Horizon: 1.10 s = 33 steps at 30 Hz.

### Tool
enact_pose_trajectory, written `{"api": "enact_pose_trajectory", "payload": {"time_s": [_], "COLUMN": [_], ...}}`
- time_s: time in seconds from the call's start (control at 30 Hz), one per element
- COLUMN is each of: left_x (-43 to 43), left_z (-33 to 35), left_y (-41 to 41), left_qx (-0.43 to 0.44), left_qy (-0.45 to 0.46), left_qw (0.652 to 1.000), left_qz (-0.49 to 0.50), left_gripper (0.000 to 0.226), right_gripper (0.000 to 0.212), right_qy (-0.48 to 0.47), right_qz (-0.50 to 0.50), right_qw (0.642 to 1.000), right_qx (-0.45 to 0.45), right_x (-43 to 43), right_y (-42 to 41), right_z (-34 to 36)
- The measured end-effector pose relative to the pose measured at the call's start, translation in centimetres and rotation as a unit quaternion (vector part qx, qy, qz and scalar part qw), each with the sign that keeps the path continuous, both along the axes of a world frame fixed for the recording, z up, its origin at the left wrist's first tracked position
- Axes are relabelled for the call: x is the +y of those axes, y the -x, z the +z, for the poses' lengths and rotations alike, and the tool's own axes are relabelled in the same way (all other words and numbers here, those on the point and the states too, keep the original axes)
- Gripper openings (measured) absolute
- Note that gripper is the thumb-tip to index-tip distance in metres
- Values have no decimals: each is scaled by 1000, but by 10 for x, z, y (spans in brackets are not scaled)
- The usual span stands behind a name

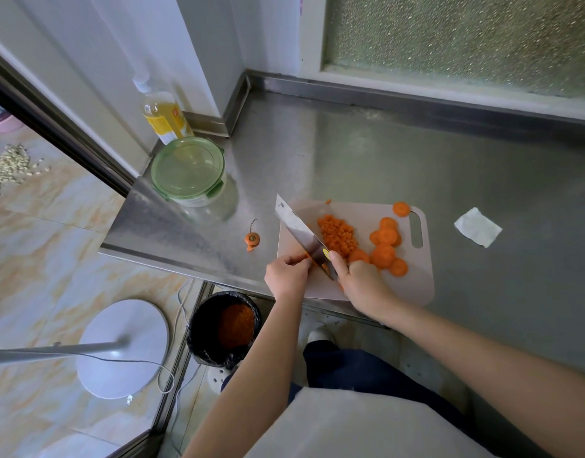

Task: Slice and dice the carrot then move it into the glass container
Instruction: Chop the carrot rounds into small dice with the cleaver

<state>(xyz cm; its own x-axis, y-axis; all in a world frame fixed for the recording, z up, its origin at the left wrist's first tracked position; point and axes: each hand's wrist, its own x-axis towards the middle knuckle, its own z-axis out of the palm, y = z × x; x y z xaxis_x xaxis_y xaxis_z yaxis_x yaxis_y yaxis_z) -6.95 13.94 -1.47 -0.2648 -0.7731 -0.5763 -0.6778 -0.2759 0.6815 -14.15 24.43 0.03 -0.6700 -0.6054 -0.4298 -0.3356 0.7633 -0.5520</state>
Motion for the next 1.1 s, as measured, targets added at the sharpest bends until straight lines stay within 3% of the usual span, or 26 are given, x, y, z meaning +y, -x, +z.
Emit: {"api": "enact_pose_trajectory", "payload": {"time_s": [0.23,0.4,0.57,0.7,0.87,1.1], "left_x": [0,-1,0,2,4,2], "left_z": [0,-1,-1,-2,-4,-3], "left_y": [0,2,4,3,2,1], "left_qx": [-1,-5,-14,-7,11,12], "left_qy": [-5,-6,-2,5,34,58], "left_qw": [1000,1000,1000,1000,999,997], "left_qz": [3,8,4,1,-18,-49], "left_gripper": [15,17,15,13,11,8], "right_gripper": [67,45,58,65,64,67], "right_qy": [-49,-55,-34,-23,18,-14], "right_qz": [41,39,28,19,-23,-22], "right_qw": [997,996,999,999,999,1000], "right_qx": [43,52,-6,36,27,16], "right_x": [-5,-5,-5,-3,1,2], "right_y": [-4,-9,-6,-5,-2,0], "right_z": [2,5,13,-1,2,1]}}
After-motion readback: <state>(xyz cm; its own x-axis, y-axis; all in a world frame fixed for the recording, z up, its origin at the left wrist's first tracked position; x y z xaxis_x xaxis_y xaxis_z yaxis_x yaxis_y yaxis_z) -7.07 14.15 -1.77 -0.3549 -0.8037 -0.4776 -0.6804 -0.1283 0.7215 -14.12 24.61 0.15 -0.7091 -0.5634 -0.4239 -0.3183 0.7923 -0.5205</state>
